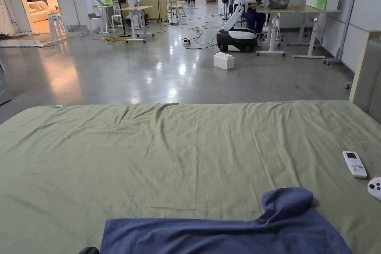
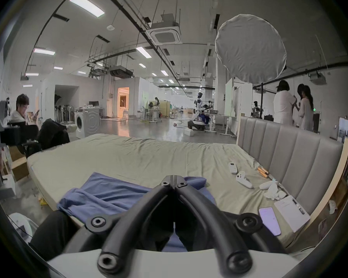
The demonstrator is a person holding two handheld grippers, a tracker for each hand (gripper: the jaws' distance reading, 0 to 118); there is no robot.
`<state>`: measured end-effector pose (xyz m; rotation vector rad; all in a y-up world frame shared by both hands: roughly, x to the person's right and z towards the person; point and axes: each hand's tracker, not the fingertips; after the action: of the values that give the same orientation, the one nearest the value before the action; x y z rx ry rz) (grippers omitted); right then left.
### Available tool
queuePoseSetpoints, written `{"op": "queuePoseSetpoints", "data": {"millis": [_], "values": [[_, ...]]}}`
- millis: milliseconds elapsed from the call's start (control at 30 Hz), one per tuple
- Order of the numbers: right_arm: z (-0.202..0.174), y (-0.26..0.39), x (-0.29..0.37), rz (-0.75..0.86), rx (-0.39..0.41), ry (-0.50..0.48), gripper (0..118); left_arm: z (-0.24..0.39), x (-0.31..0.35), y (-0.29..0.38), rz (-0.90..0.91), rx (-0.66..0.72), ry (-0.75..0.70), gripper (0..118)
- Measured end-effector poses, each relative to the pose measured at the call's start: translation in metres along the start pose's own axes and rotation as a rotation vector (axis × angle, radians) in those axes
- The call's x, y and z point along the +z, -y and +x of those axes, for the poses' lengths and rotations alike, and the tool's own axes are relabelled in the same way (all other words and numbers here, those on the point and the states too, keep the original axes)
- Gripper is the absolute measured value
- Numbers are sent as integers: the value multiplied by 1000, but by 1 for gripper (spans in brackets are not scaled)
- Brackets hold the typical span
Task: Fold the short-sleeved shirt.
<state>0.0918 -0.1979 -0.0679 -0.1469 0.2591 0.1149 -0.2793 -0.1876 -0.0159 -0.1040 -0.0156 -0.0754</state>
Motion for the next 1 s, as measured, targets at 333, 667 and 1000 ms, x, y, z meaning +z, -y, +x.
{"op": "queuePoseSetpoints", "data": {"millis": [333,667,1000], "values": [[2,5,-14,-12,-59,-25,0,-22,-19,3,-66,54,-20,0],[14,34,-37,-138,-108,-51,0,-118,-189,58,-382,332,-54,3],[36,66,-61,-311,-134,4,0,-158,-377,173,-834,368,-121,84]]}}
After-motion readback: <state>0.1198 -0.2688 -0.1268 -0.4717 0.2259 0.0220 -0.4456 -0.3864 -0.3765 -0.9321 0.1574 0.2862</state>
